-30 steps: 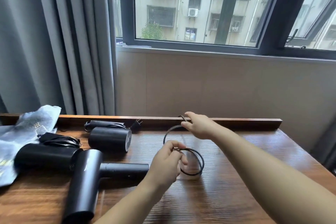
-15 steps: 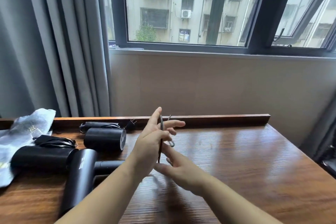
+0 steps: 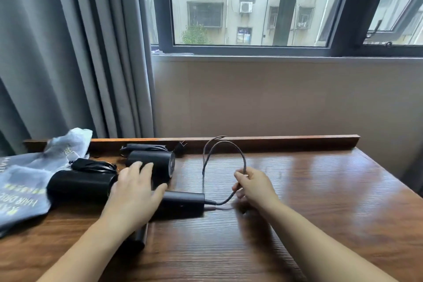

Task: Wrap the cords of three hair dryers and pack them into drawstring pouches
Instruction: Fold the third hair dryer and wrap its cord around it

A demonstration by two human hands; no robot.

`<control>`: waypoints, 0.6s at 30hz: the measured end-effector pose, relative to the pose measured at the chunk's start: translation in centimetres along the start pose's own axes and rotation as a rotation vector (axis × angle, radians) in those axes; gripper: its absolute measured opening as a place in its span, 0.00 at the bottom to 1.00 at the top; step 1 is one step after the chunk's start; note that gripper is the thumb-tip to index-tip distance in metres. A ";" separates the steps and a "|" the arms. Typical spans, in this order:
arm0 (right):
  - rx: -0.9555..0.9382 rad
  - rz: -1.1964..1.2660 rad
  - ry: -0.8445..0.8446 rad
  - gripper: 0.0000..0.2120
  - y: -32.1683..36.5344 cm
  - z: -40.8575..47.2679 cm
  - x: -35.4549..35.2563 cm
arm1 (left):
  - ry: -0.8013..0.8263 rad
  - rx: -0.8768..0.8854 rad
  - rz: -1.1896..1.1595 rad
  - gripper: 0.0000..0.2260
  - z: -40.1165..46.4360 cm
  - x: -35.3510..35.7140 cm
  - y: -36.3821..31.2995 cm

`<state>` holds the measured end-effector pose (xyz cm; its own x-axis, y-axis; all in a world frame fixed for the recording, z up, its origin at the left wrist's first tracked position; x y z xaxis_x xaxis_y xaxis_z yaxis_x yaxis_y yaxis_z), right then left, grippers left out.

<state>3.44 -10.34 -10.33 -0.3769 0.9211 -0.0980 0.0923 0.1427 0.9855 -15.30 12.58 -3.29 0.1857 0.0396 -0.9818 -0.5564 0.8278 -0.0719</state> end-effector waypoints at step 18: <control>-0.775 -0.808 0.294 0.29 5.2 -7.7 5.8 | 0.129 -0.149 -0.995 0.22 -2.7 2.3 0.6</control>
<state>-5.36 -7.08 -4.68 -0.2770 0.5284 -0.8025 -0.8250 0.2973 0.4806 -17.35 11.64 -6.03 0.5360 -0.6979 -0.4751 -0.2939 0.3733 -0.8799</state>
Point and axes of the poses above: each hand's wrist, its own z-axis towards the middle knuckle, its own x-axis out of the palm, y = z × x, the point moved 9 cm from there along z, towards the middle knuckle, and after that the axes turned 10 degrees about z, right-handed, at the moved point
